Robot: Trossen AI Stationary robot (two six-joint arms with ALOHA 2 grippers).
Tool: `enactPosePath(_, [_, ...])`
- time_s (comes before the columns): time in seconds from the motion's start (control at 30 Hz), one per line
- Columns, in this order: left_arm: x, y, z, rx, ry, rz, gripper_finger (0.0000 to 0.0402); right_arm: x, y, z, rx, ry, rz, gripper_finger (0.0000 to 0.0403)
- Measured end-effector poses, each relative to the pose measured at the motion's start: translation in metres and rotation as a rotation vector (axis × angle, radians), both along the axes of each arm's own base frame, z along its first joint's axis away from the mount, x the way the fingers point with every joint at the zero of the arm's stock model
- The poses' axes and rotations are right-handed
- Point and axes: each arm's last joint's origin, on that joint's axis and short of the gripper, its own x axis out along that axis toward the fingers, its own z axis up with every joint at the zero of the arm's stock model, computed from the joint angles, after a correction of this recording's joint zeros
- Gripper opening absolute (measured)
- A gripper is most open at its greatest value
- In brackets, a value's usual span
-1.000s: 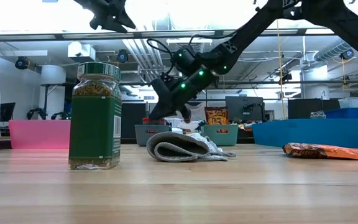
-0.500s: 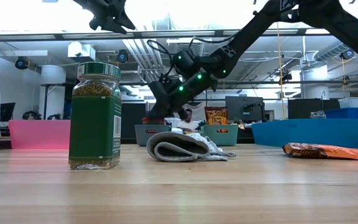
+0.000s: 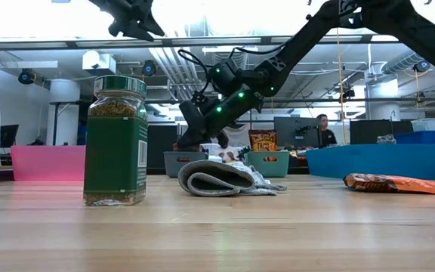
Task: Sort spices by type
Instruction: Put the red seasoning can into the dark green bin
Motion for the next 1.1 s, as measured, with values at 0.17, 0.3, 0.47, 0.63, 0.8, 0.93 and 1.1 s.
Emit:
enactPosePath(0.17, [0.0,0.0,0.0,0.0,0.0,0.0,0.0247,0.0008,-0.0004,0.0015,-0.011,-0.016,0.001,0.0009])
enactPosePath(0.3, [0.0,0.0,0.0,0.0,0.0,0.0,0.0247,0.0007,-0.0003,0.0014,-0.009,-0.014,0.001,0.0009])
enactPosePath(0.47, [0.0,0.0,0.0,0.0,0.0,0.0,0.0247,0.0008,-0.0004,0.0016,-0.011,-0.016,0.0,0.0009])
enactPosePath(0.63, [0.0,0.0001,0.0,0.0,0.0,0.0,0.0247,0.0008,-0.0004,0.0017,0.0,-0.02,-0.007,0.0009])
enactPosePath(0.8, [0.0,0.0001,0.0,0.001,0.001,0.0,0.0247,0.0009,-0.0005,0.0016,0.001,-0.021,-0.008,0.0009])
enactPosePath(0.93, [0.0,0.0,0.0,0.0,0.001,0.0,0.0247,0.0009,-0.0006,0.0012,0.002,-0.02,-0.014,0.0009])
enactPosePath(1.1, [0.0,0.0,0.0,0.0,0.0,0.0,0.0247,0.0007,-0.0015,0.0008,-0.01,-0.014,-0.04,0.0009])
